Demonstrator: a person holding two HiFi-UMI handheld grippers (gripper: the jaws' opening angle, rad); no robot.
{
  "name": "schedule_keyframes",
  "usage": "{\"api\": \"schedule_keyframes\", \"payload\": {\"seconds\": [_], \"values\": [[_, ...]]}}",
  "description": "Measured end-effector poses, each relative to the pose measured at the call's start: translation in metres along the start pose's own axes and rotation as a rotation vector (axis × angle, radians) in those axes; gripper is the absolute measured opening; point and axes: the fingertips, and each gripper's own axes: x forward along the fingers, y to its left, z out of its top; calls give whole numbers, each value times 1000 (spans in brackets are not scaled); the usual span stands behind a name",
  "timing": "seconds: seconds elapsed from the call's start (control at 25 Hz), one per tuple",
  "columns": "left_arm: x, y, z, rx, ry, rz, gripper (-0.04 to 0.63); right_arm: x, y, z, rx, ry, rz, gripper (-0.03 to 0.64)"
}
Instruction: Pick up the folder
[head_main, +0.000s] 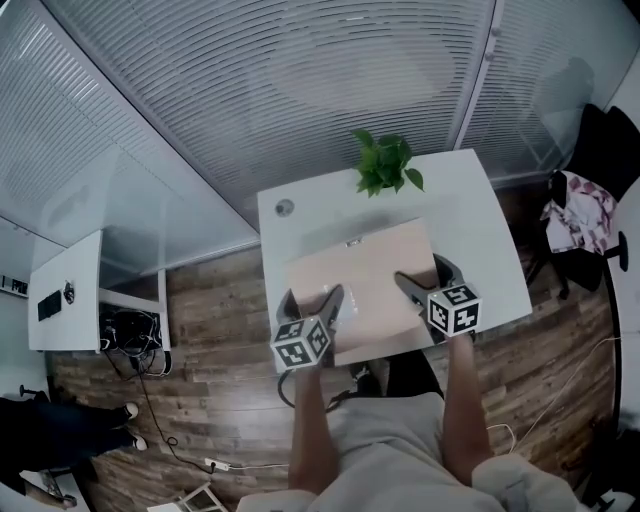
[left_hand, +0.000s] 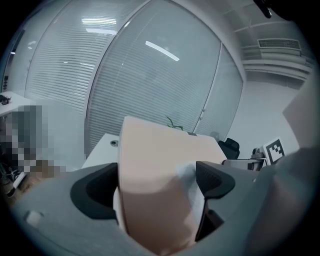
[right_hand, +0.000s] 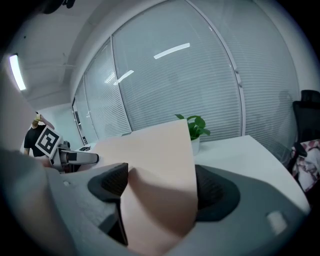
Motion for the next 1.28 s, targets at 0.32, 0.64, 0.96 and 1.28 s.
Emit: {"api": "schedule_keyframes", "payload": {"seconds": [0.32,0.64,0.96,1.28], "values": [[-23,-6,50,51,-111,-25,478,-17,22,49,-57,-119,-16,416],[-38,-11,74,97,-182,-40,477,-28,32,69,-60,-187,2,416],[-47,-2,83,84,-216,-31,477,-23,45,82,-97,-197,6,416],[-50,5,86,76,-231,-28,477,-20,53,88,-119,-204,3,416]]}}
